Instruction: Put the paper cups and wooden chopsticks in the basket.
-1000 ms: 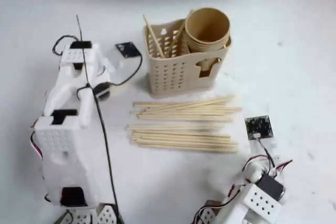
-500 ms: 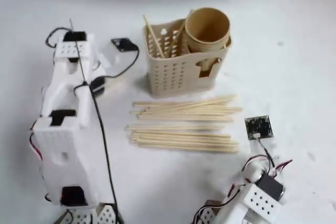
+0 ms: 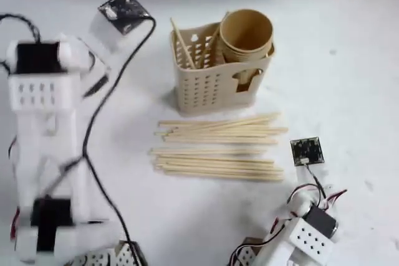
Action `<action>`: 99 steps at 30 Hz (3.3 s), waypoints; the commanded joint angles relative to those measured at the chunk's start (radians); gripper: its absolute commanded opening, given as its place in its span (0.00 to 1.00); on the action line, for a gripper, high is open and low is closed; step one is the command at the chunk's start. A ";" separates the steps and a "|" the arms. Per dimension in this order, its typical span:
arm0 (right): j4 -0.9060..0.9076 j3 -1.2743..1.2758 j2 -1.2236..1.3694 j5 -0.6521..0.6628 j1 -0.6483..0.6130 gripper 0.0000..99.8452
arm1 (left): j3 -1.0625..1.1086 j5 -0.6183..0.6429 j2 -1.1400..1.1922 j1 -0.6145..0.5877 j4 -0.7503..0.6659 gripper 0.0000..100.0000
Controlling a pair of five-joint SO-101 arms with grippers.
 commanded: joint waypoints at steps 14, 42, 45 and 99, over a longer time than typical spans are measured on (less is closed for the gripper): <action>-0.016 -0.003 -0.005 0.012 0.019 0.02 | 0.589 0.328 -0.874 0.464 -0.548 0.02; -0.016 -0.003 -0.005 0.012 0.019 0.02 | 0.496 0.578 -0.332 0.539 -1.372 0.02; -0.016 -0.003 -0.005 0.012 0.019 0.02 | 0.482 0.585 -0.292 0.539 -1.372 0.02; -0.016 -0.003 -0.005 0.012 0.019 0.02 | 0.954 0.376 -0.067 0.206 -0.859 0.13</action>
